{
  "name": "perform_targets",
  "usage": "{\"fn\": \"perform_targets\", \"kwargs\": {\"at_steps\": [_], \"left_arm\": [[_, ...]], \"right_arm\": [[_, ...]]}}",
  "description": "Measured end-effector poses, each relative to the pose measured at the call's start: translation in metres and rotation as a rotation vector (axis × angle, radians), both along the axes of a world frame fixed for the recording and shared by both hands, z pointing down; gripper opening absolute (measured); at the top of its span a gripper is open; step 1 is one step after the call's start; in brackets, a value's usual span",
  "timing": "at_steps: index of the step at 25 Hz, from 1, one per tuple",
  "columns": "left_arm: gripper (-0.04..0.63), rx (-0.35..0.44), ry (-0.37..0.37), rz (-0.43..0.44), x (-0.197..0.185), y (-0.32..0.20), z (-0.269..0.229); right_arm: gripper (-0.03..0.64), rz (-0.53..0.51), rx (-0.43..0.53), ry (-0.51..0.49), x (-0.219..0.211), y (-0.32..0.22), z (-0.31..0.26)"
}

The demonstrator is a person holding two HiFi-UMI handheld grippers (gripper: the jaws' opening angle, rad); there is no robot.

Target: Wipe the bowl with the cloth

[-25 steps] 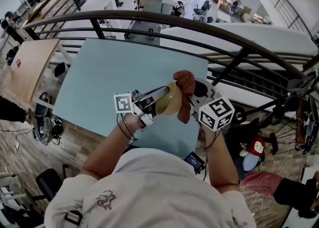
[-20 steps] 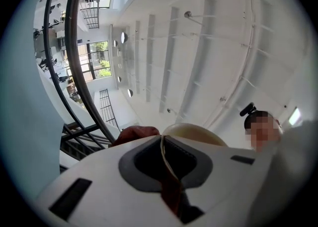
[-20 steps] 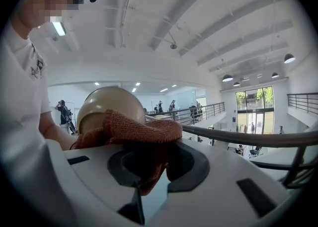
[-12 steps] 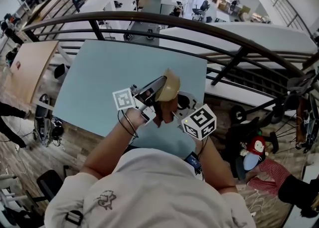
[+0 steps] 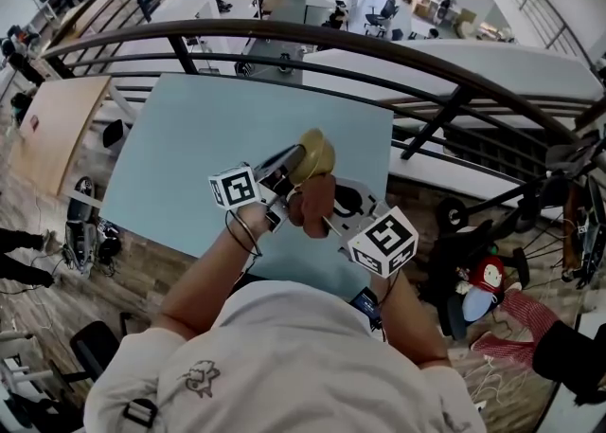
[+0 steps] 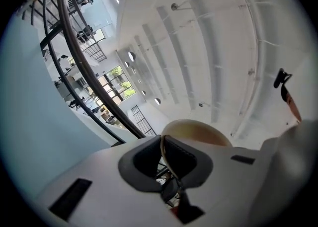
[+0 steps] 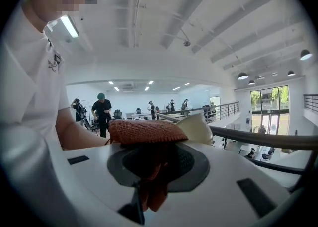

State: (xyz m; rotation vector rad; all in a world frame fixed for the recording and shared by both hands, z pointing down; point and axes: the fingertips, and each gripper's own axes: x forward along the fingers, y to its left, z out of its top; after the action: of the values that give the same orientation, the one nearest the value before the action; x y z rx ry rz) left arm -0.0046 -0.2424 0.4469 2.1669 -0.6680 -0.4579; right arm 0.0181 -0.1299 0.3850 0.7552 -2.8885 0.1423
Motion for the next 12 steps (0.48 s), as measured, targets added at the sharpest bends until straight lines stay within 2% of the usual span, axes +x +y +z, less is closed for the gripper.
{"fn": "perform_targets", "kwargs": {"at_steps": [7,12], "left_arm": [[0.026,0.006,-0.043,0.041,0.004,0.014,0.011],[0.023,0.059,-0.095,0.129,0.008,0.031,0.013]], "right_arm": [[0.091,0.085,0.012,-0.019,0.036,-0.015,-0.007],[0.09,0.197,-0.002,-0.024,0.065,-0.046,0.002]]}}
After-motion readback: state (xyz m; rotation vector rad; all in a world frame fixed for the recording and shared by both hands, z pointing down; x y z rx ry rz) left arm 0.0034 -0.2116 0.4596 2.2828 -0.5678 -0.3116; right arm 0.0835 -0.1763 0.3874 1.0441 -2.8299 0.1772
